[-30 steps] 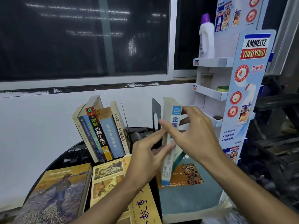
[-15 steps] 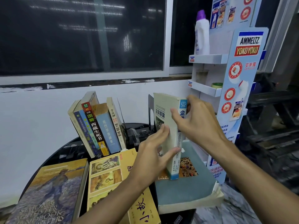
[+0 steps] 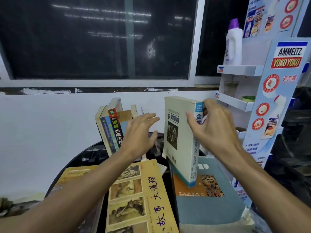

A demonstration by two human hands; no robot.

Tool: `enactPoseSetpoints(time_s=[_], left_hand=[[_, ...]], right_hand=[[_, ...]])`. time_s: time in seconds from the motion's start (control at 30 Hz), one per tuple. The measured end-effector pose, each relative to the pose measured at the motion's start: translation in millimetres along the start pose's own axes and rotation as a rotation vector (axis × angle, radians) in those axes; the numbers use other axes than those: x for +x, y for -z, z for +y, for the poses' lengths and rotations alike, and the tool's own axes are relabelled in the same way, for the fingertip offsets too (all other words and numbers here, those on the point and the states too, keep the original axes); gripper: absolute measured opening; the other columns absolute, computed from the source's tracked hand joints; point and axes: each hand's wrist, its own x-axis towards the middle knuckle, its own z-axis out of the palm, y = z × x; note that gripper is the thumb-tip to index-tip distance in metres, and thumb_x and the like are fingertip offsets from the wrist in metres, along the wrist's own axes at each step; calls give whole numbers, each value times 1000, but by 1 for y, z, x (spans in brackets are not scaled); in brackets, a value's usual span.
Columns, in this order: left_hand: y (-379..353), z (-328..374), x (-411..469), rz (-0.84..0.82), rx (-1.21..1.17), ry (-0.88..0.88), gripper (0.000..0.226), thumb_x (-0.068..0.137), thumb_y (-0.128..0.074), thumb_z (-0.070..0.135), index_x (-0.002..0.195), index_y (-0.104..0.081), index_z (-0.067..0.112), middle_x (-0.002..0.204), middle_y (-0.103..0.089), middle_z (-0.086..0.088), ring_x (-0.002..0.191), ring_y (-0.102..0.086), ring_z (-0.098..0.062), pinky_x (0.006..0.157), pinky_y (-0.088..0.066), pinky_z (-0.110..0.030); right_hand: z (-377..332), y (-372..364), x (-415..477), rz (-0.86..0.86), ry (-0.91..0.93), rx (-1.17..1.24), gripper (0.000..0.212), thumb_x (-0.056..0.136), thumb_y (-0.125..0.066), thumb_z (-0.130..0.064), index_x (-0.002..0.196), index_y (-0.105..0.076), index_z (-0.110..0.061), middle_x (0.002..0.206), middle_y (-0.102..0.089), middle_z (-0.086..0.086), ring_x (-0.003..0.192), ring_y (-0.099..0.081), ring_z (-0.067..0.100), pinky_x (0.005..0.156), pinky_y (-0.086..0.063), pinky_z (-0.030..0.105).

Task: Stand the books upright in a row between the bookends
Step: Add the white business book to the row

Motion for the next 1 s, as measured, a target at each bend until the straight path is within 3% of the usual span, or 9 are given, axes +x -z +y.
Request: enactPoseSetpoints(time_s=[0.13, 0.3, 0.37, 0.5, 0.63, 0.73, 0.83, 0.9, 1.0], left_hand=[[14, -24, 22, -37, 260, 31, 60, 92, -66, 33, 148, -45, 29, 159, -36, 5, 152, -18, -16, 121, -6, -56], [20, -39, 36, -150, 451, 58, 61, 94, -62, 40, 150, -40, 32, 163, -30, 7, 155, -11, -19, 116, 4, -67], [19, -42, 38, -193, 489, 55, 60, 95, -61, 43, 150, -40, 33, 161, -33, 9, 155, -11, -20, 115, 7, -69], [11, -47, 38, -184, 509, 40, 59, 94, -62, 44, 148, -41, 35, 156, -42, 13, 151, -25, -17, 113, 11, -69], [5, -55, 35, -112, 557, 20, 66, 92, -64, 39, 150, -37, 23, 157, -40, 5, 137, -48, -15, 118, 7, -66], [3, -62, 35, -70, 557, -1, 57, 92, -66, 31, 143, -44, 20, 152, -46, 3, 130, -54, -15, 119, 4, -61], [2, -66, 34, -26, 529, -17, 44, 88, -70, 28, 128, -53, 21, 134, -60, 4, 127, -57, -18, 119, 3, -59], [2, -66, 34, -29, 548, -16, 47, 88, -70, 28, 130, -52, 19, 136, -58, 2, 132, -52, -21, 120, 3, -59], [3, -66, 34, -41, 530, -1, 48, 88, -70, 29, 131, -51, 18, 138, -58, 1, 115, -66, -23, 121, 6, -57]], right_hand=[[-9, -20, 11, 26, 16, 17, 24, 95, -62, -36, 89, -50, -15, 84, -59, -2, 64, -46, 1, 49, -33, 12], [-19, -47, 23, 34, 41, 24, 26, 95, -61, -33, 88, -42, -17, 85, -54, 0, 67, -44, 15, 49, -25, 13], [-20, -59, 28, 24, 44, 33, 25, 96, -59, -33, 89, -42, -16, 87, -54, 2, 71, -45, 18, 51, -25, 19], [-18, -85, 37, 16, 43, 72, 23, 97, -59, -31, 93, -42, -16, 94, -60, 9, 74, -51, 21, 62, -35, 29], [-14, -109, 41, 25, 37, 66, 23, 98, -59, -31, 99, -49, -10, 98, -60, 12, 75, -55, 24, 62, -45, 34], [-11, -126, 42, 41, 36, 81, 25, 98, -60, -30, 102, -51, -6, 97, -59, 13, 76, -55, 25, 61, -46, 34], [-8, -145, 42, 98, 72, 78, 23, 96, -62, -26, 99, -53, -5, 92, -60, 14, 75, -58, 27, 65, -55, 44], [-7, -156, 42, 113, 67, 69, 23, 96, -63, -25, 98, -54, -4, 90, -60, 14, 72, -59, 29, 61, -54, 45], [-6, -169, 43, 123, 66, 79, 22, 94, -65, -22, 96, -56, -2, 86, -59, 15, 68, -58, 30, 57, -53, 42]])
